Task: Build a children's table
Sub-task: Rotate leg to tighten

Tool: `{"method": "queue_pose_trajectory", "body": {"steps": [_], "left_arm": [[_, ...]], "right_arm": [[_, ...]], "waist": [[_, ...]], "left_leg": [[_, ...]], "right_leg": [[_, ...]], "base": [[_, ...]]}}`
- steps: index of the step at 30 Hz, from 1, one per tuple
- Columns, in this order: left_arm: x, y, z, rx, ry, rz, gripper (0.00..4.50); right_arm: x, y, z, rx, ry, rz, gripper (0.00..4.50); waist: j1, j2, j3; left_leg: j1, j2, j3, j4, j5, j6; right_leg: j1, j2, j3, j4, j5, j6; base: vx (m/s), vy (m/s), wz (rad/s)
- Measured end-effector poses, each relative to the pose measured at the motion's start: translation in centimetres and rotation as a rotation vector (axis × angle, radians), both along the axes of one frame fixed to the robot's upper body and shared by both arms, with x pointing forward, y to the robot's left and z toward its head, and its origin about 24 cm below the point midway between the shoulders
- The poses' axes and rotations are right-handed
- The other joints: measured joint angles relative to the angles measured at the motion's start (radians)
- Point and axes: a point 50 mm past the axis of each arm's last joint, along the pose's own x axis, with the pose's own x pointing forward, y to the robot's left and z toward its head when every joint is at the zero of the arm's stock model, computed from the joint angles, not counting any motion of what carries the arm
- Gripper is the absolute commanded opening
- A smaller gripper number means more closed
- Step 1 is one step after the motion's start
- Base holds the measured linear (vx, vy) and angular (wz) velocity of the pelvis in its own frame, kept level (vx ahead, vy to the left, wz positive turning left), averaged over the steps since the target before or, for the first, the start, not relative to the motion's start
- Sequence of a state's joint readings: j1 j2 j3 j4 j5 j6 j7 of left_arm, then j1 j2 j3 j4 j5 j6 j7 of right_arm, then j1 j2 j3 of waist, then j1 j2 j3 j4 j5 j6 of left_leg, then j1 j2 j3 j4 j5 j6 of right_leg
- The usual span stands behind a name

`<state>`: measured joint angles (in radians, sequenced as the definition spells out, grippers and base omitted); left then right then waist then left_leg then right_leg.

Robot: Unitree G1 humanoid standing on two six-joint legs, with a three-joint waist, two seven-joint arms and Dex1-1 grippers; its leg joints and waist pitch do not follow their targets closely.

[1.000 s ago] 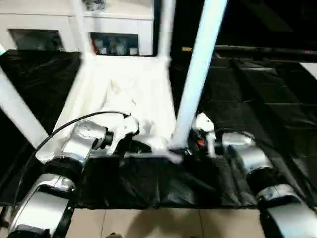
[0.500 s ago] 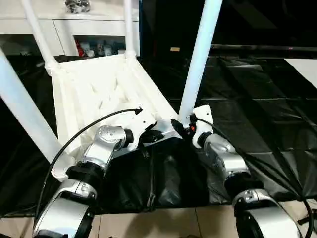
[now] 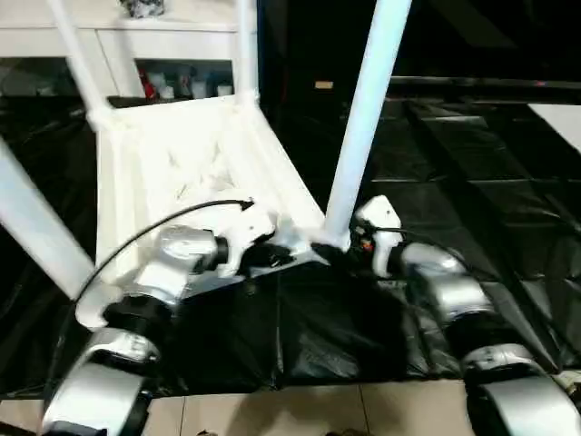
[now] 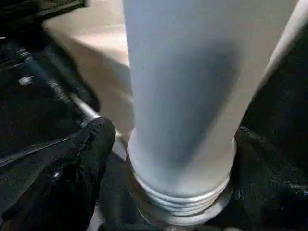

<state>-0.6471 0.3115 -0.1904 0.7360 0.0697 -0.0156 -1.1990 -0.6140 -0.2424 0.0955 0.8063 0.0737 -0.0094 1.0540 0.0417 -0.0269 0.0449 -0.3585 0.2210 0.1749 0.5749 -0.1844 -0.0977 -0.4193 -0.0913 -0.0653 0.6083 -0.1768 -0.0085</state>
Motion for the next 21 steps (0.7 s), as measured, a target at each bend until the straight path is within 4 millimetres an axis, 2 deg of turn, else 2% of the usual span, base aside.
{"method": "queue_pose_trajectory", "body": {"steps": [4, 7, 15, 21], "left_arm": [[-0.5, 0.8, 0.0, -0.004, 0.051, -0.104, 0.0], [-0.8, 1.1, -0.1, 0.0, 0.078, -0.138, 0.0], [-0.9, 1.3, 0.1, 0.009, 0.105, -0.182, 0.0], [-0.8, 1.4, 0.1, 0.01, 0.105, -0.186, 0.0]], "right_arm": [[-0.7, 0.0, 0.5, -0.025, 0.054, 0.208, 3.55], [-1.0, 0.1, 0.5, -0.027, 0.078, 0.285, 3.32], [-1.1, 0.3, 0.6, -0.028, 0.101, 0.346, 2.76], [-1.1, 0.3, 0.6, -0.026, 0.103, 0.346, 2.69]], "waist": [[0.024, 0.0, 0.0], [0.034, 0.0, 0.0], [0.043, 0.001, 0.0], [0.044, 0.001, 0.001]], "left_leg": [[0.002, 0.001, 0.001, 0.002, 0.0, 0.0], [0.002, 0.002, 0.002, 0.005, 0.0, 0.0], [0.003, 0.002, 0.003, 0.005, 0.0, 0.0], [0.003, 0.002, 0.003, 0.004, 0.0, 0.0]], "right_leg": [[0.001, -0.001, -0.001, 0.001, 0.0, 0.0], [0.002, -0.001, 0.0, 0.002, 0.0, -0.001], [0.002, -0.001, 0.001, 0.003, 0.001, -0.002], [0.002, -0.001, 0.001, 0.003, 0.001, -0.002]], "base": [[0.0, 0.0, 0.0], [0.0, 0.0, 0.0], [0.0, 0.0, 0.0], [0.0, 0.0, 0.0]]}}
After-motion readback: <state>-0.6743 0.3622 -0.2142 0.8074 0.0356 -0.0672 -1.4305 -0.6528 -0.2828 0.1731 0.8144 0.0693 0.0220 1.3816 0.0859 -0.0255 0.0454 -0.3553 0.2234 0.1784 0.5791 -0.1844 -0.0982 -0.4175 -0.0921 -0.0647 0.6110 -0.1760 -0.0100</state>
